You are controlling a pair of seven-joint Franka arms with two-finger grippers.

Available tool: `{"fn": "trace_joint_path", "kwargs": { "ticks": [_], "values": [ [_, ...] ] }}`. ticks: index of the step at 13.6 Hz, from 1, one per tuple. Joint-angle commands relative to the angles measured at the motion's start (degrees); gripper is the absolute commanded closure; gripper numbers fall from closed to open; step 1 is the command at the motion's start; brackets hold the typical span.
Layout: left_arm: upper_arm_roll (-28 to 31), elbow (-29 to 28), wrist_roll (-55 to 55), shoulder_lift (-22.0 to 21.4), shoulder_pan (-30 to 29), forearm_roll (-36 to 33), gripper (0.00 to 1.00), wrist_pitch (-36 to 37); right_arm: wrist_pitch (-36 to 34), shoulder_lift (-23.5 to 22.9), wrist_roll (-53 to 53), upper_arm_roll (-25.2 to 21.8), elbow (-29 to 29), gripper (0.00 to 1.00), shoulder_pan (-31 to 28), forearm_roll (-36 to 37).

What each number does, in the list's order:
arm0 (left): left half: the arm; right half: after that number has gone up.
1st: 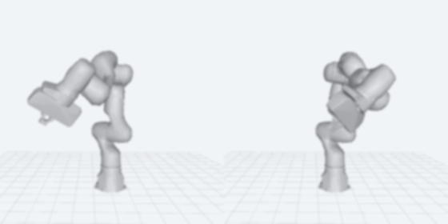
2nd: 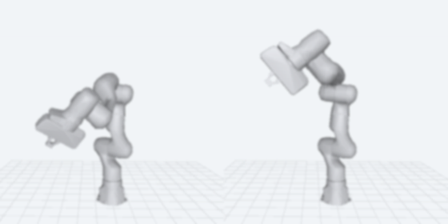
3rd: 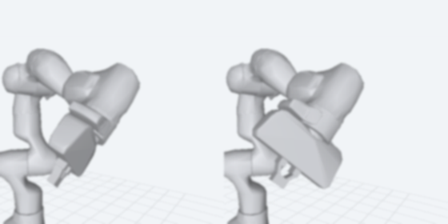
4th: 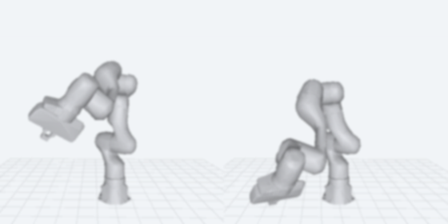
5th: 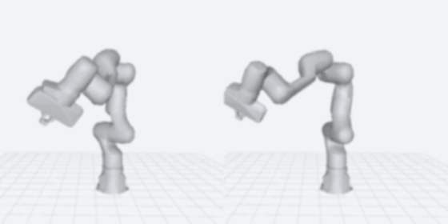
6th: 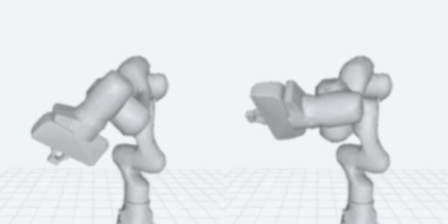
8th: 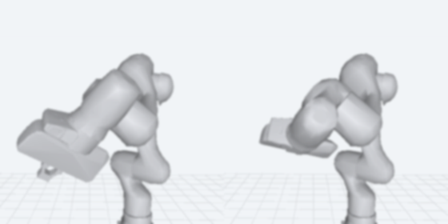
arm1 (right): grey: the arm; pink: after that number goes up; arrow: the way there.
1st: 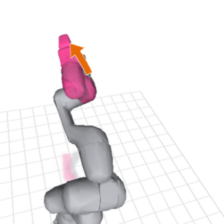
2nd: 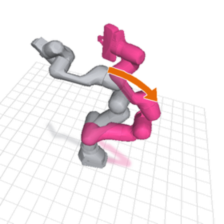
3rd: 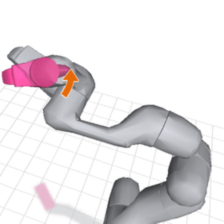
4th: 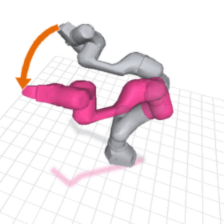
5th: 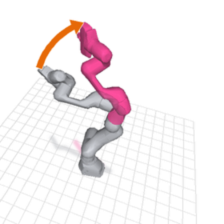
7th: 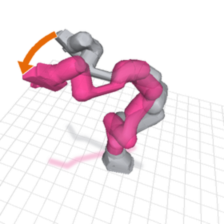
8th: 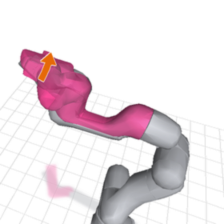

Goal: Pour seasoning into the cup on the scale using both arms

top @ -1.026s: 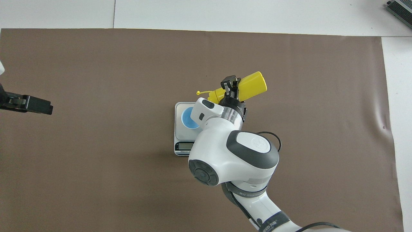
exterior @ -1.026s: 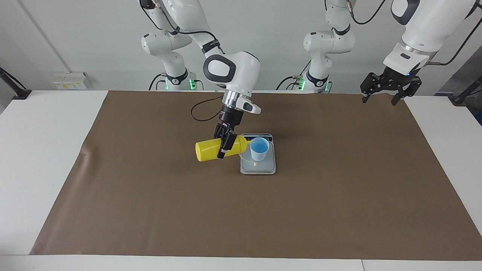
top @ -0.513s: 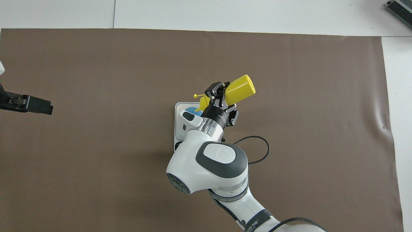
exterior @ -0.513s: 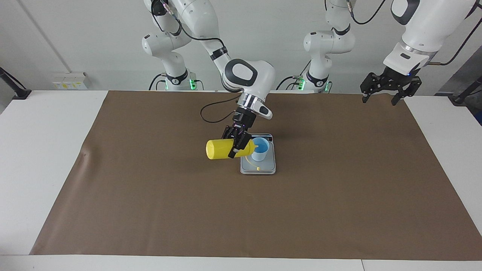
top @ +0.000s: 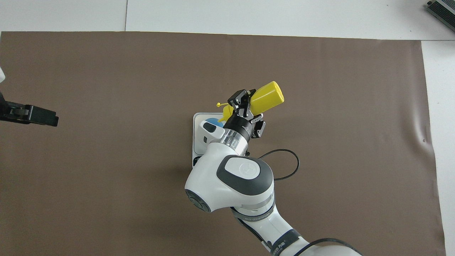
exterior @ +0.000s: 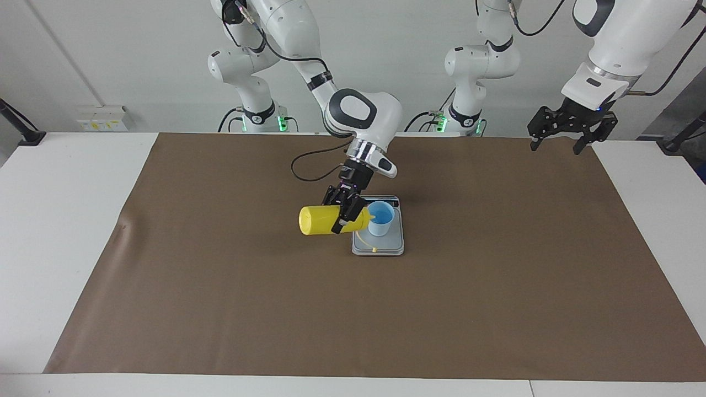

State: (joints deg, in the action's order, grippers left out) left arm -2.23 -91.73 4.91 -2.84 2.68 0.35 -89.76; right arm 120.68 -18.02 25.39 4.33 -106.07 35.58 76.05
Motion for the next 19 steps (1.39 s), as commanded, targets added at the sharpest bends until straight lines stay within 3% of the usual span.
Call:
{"fn": "trace_joint_path", "kwargs": {
  "ticks": [1,10,19],
  "values": [
    [-0.3,-0.4,0.6,-0.8,-0.7,0.4,0.0,0.9,-0.9,-0.5,-1.1,0.5,1.3,1.0,-0.3,1.5],
    [-0.3,-0.4,0.6,-0.8,-0.7,0.4,0.0,0.9,3.5,2.0,-0.6,0.6,1.2,1.0,-3.1,-2.7],
    [-0.3,-0.4,0.6,-0.8,-0.7,0.3,0.0,0.9,5.1,7.8,-0.6,0.6,0.8,1.0,-5.8,-23.6]
  ]
}}
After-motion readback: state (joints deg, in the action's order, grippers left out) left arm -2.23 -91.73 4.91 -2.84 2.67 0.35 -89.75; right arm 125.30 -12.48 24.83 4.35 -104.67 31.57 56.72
